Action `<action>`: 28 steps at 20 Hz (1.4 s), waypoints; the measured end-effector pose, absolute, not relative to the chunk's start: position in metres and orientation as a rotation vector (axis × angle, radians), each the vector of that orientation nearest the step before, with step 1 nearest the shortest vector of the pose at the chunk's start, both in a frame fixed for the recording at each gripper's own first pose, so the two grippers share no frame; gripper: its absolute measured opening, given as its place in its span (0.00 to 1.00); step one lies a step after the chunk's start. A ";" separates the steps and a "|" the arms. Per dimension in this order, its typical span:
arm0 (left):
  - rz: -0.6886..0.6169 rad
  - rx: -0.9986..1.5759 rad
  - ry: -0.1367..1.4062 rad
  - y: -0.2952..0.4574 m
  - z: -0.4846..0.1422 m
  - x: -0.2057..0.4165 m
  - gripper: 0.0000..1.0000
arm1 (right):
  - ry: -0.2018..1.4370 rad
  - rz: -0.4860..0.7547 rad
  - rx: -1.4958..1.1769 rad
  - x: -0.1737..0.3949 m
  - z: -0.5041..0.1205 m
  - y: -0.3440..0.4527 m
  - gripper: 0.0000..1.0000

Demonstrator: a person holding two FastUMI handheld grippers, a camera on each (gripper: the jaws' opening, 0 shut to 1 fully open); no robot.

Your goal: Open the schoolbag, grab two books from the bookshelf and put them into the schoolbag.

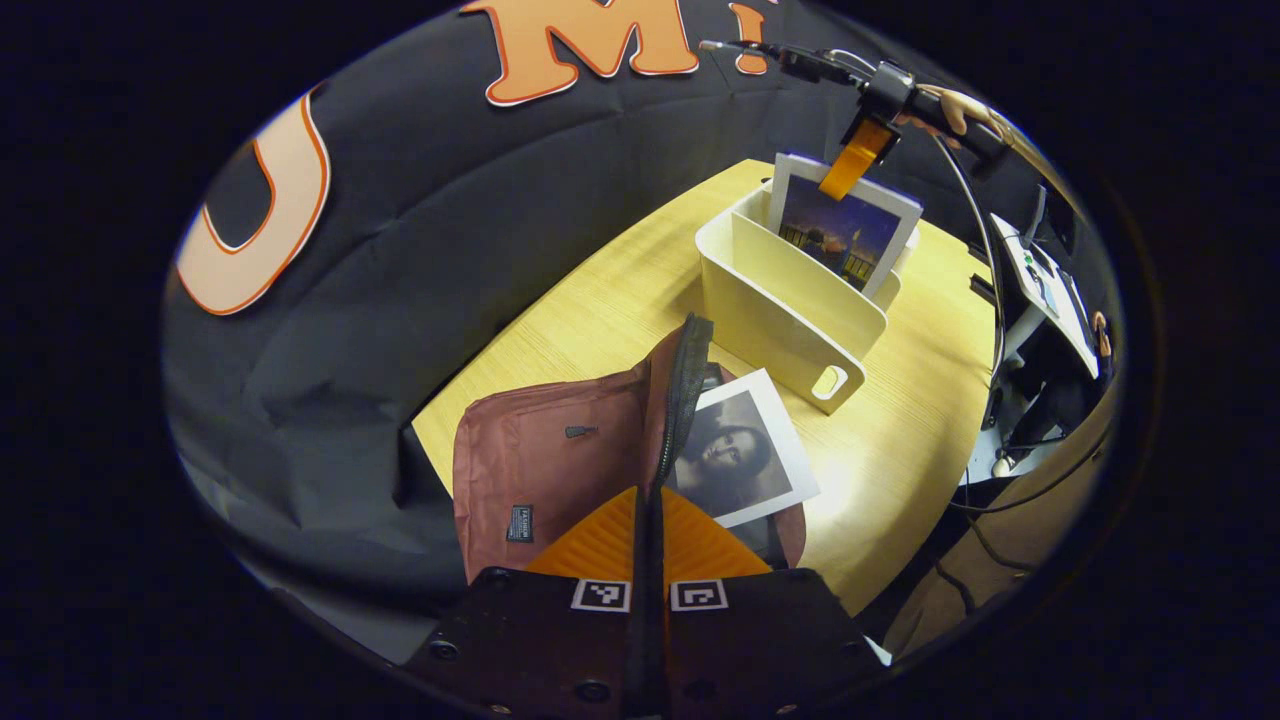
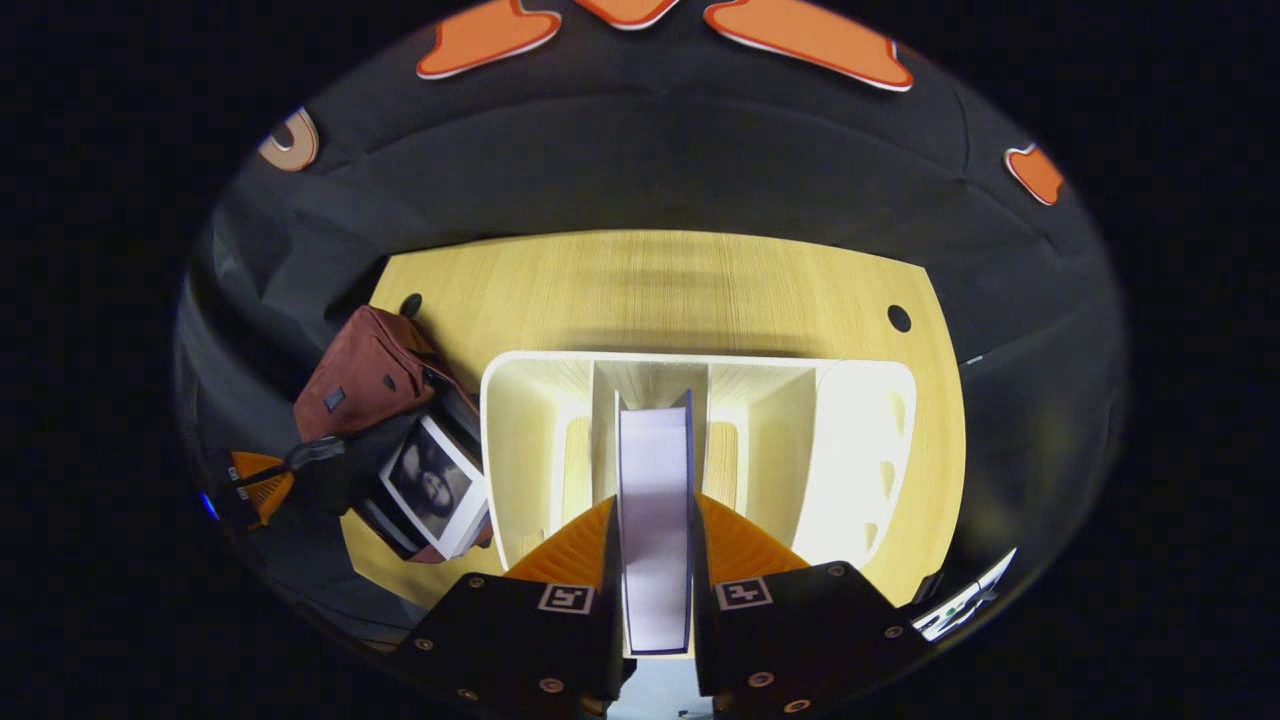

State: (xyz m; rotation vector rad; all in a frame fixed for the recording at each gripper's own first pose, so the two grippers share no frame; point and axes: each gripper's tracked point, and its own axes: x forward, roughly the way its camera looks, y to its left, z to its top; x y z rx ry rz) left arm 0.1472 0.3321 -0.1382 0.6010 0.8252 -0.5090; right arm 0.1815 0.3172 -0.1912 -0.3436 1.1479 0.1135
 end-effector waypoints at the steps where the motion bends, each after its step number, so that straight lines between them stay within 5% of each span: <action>1: -0.509 0.597 0.826 0.332 -0.139 0.147 0.01 | 1.125 0.119 -0.335 0.178 -0.176 0.317 0.29; 11: -0.511 0.586 0.824 0.334 -0.140 0.148 0.00 | 0.891 0.266 0.002 0.120 -0.035 0.352 0.28; 18: -0.524 0.656 0.808 0.331 -0.136 0.148 0.01 | 0.951 0.413 0.134 0.068 -0.110 0.409 0.28; 28: -0.516 0.646 0.804 0.331 -0.131 0.149 0.01 | 1.050 0.377 0.449 0.060 -0.263 0.451 0.28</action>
